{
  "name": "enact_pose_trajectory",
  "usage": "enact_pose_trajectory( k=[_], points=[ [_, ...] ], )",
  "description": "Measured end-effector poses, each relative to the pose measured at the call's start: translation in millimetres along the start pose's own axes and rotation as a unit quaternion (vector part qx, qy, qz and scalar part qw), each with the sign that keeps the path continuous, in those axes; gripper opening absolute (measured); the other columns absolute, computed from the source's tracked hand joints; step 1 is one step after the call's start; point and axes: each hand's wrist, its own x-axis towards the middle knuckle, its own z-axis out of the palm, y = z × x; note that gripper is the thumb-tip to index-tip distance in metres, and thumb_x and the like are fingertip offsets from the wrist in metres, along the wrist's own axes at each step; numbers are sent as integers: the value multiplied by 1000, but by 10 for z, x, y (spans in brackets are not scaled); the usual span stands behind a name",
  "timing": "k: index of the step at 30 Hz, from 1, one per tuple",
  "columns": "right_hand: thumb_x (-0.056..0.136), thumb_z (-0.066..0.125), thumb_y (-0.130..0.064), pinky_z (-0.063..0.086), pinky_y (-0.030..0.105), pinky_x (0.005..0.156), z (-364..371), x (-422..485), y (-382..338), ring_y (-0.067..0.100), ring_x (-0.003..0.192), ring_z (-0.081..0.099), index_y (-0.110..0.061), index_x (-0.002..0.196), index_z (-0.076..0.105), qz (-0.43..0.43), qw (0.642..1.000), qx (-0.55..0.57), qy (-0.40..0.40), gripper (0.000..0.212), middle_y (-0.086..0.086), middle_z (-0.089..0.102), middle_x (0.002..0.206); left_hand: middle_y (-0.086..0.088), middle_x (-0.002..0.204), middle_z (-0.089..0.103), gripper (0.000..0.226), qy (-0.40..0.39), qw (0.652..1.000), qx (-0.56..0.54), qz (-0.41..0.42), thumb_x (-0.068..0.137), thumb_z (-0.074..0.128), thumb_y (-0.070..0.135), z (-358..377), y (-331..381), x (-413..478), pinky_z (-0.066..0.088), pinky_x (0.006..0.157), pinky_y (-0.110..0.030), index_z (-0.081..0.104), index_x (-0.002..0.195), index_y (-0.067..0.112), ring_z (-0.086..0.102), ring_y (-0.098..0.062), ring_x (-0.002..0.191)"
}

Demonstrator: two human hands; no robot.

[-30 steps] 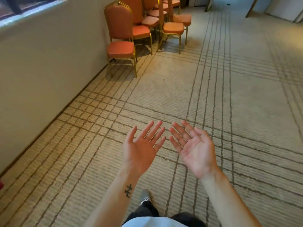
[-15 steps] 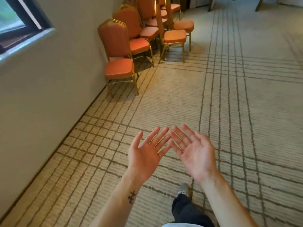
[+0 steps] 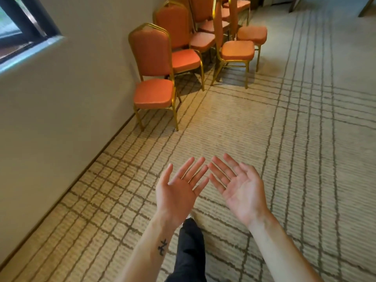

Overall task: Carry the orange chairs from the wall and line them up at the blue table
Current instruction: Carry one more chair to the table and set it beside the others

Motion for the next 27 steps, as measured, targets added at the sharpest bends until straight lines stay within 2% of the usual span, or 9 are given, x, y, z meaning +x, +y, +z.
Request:
enact_pose_trajectory(
  k=[6, 10, 14, 21, 27],
  points=[
    [103, 38, -33, 43, 49, 109, 574, 1484, -371, 33, 127, 61, -8, 141, 52, 5, 1000, -2, 22, 48, 20, 62, 137, -21, 143, 59, 62, 2, 1000, 1, 0, 103, 40, 48, 185, 827, 1306, 31, 121, -53, 49, 147, 4, 56, -38, 134],
    [103, 38, -32, 37, 52, 115, 1090, 2277, -624, 34, 128, 59, -7, 142, 51, -4, 1000, -16, 15, 48, 20, 64, 135, -21, 144, 58, 63, -5, 1000, 11, 3, 103, 40, 49, 471, 1401, 2106, 31, 121, -52, 48, 148, 5, 55, -37, 135],
    [103, 39, -33, 38, 51, 115, 1444, 2881, -898, 34, 128, 59, -7, 142, 51, -19, 1000, -16, 15, 49, 19, 64, 135, -19, 146, 57, 63, -24, 999, 28, 2, 104, 40, 50, 797, 1872, 2822, 31, 121, -52, 46, 149, 6, 53, -37, 137],
    [104, 38, -33, 39, 51, 113, 1601, 4109, -1470, 34, 126, 61, -8, 141, 52, -21, 999, -15, 31, 47, 19, 64, 134, -17, 147, 57, 63, -3, 1000, 17, 18, 104, 38, 50, 1122, 2285, 4051, 32, 119, -51, 47, 149, 7, 53, -37, 137],
    [104, 37, -33, 39, 51, 114, 1744, 5451, -2075, 34, 125, 62, -8, 142, 51, 18, 1000, -13, 9, 48, 19, 65, 133, -17, 147, 57, 63, 13, 999, 22, 32, 104, 37, 50, 1592, 2519, 5234, 31, 120, -52, 47, 149, 8, 54, -36, 136]
  ],
)
